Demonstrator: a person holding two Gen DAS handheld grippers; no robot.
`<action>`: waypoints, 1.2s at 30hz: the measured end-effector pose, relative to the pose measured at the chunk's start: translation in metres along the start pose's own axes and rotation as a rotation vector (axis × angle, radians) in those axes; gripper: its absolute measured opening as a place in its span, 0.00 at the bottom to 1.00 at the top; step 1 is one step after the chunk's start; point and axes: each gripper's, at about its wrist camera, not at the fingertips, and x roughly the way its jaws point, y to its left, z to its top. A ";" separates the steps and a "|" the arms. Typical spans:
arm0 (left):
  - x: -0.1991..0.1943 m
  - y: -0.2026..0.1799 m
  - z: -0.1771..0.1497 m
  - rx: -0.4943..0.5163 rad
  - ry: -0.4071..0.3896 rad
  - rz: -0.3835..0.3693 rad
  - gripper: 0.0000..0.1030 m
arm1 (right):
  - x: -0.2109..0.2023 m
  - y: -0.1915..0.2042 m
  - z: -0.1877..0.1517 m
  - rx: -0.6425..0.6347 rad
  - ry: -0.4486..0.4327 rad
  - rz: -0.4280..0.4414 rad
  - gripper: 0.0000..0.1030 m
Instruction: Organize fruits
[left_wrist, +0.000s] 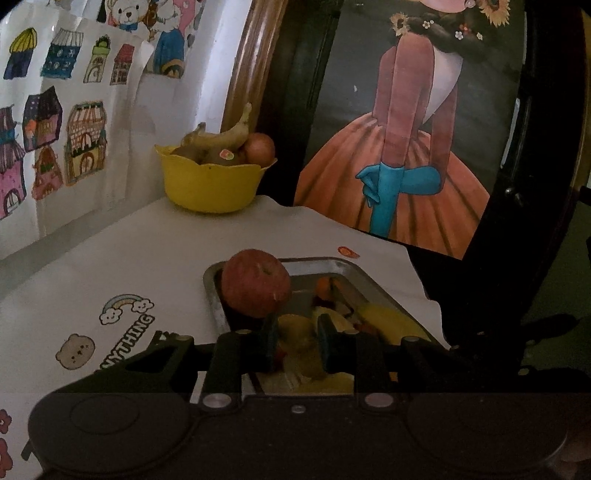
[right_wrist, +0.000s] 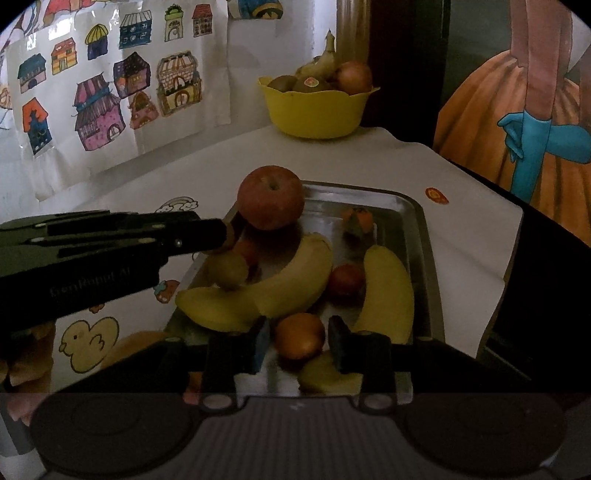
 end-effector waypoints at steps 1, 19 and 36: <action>0.000 0.001 -0.001 -0.006 0.005 -0.005 0.24 | 0.000 0.000 -0.001 0.000 -0.003 -0.003 0.42; -0.015 0.012 -0.006 -0.043 -0.002 -0.053 0.64 | -0.016 0.005 -0.010 0.042 -0.049 -0.040 0.65; -0.082 0.041 0.000 -0.069 -0.141 0.027 0.99 | -0.072 0.036 -0.028 0.135 -0.256 -0.126 0.98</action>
